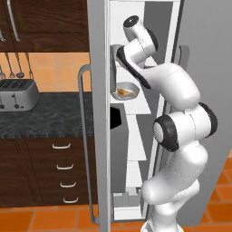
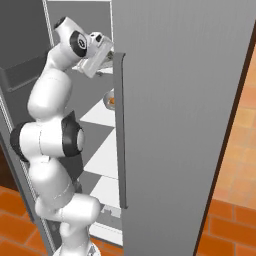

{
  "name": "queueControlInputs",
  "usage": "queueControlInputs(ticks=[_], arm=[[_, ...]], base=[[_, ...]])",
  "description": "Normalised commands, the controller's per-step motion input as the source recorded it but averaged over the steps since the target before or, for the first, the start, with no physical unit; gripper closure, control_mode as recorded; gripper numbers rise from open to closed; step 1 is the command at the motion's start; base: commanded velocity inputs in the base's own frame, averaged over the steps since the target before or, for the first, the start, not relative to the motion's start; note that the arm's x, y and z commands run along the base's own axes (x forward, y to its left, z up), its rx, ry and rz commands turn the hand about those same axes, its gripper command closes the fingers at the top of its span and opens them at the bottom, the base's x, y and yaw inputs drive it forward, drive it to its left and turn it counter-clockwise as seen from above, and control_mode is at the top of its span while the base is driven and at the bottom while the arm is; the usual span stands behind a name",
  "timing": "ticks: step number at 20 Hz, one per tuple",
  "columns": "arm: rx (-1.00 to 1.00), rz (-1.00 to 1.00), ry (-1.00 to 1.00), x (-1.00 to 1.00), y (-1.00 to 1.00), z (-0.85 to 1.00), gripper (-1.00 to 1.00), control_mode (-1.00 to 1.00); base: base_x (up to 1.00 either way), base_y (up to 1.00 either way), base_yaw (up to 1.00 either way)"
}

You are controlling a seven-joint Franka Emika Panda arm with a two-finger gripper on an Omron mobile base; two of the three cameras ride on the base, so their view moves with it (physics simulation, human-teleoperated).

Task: Take the meat container that has the chicken drumstick and place it on the second highest rack of the freezer. Then take the vegetable container that has the onion and lime and place it on the highest rack of the freezer.

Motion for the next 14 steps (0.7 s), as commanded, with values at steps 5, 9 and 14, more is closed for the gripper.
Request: queueControlInputs(ticks=[5,9,14], arm=[[0.04,0.04,-0.2,-1.0,-0.29,0.0,-1.0,-1.0],[0.09,0.09,-0.16,-1.0,-0.31,0.0,-1.0,-1.0],[0.03,0.14,-0.14,-0.99,-0.09,0.0,-1.0,-1.0]], base=[[0.0,0.0,0.0],[0.0,0.0,0.0],[0.0,0.0,0.0]])
